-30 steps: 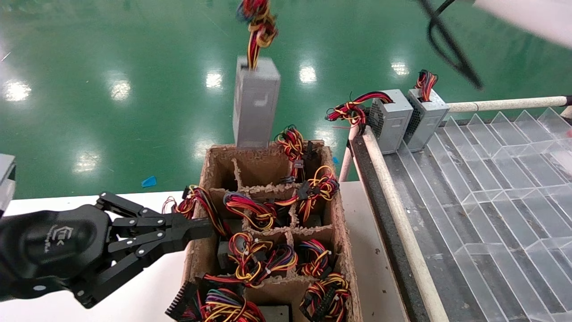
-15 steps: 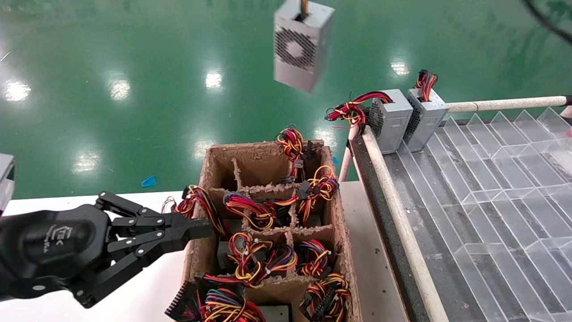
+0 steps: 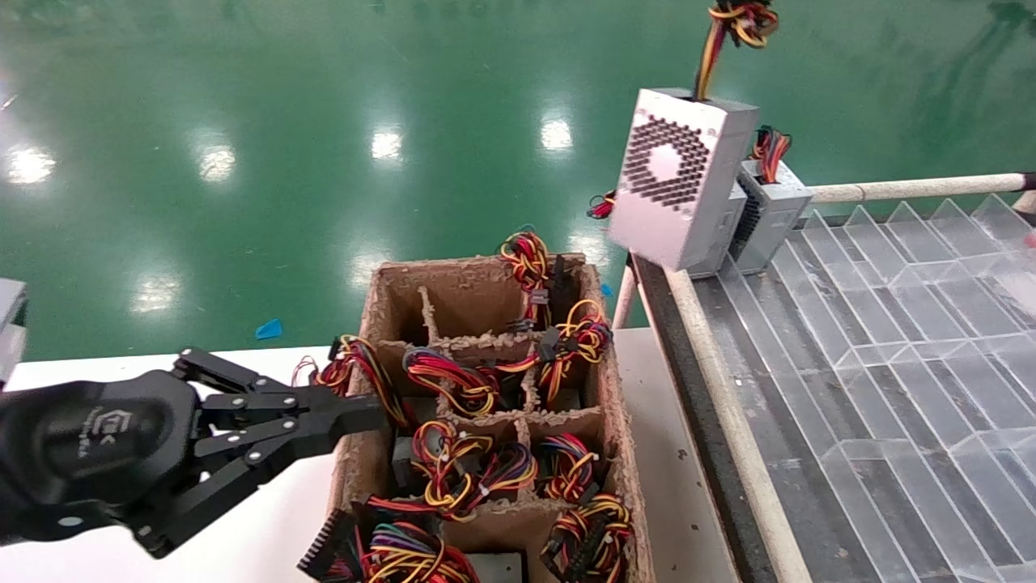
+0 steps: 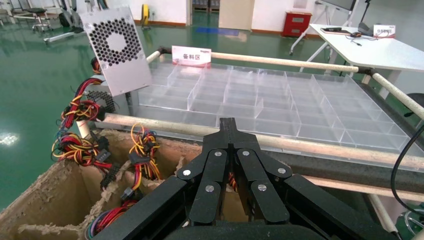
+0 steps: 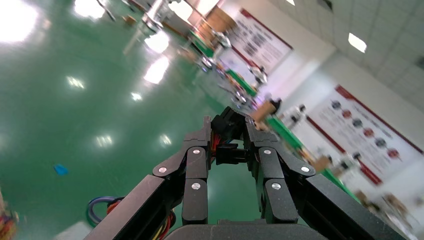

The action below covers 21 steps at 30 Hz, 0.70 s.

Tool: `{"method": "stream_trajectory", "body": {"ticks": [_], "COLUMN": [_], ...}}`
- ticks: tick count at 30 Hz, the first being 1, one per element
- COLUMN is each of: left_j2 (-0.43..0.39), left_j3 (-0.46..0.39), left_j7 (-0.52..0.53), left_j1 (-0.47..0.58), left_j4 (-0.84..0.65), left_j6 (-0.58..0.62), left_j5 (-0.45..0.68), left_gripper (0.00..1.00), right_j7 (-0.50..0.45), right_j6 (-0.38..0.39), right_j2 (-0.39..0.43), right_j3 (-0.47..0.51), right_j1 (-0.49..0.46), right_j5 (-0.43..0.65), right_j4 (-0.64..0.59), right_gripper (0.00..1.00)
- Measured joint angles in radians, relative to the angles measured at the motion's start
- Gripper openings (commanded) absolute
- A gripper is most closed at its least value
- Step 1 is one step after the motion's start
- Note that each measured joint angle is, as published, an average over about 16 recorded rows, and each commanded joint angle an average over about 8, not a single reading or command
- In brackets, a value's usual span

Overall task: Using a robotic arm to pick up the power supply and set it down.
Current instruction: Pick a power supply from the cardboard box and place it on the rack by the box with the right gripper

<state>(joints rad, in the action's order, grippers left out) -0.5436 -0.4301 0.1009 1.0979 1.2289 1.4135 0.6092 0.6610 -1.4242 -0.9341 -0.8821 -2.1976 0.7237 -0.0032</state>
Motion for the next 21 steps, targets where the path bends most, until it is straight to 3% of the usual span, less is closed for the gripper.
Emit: {"method": "stream_trajectory", "body": {"ticks": [21], "left_j2": [0.0], "left_j3": [0.0], "left_j7": [0.0], "left_j1": [0.0], "left_j4": [0.0], "left_j6": [0.0], "left_j5": [0.0], "left_gripper": [0.0], "right_j7": [-0.001], "right_j6": [0.029], "right_j2": [0.185], "right_j3": [0.015], "right_j1": [0.067], "right_j5": [-0.02], "right_j4": [-0.109], "right_gripper": [0.0]}}
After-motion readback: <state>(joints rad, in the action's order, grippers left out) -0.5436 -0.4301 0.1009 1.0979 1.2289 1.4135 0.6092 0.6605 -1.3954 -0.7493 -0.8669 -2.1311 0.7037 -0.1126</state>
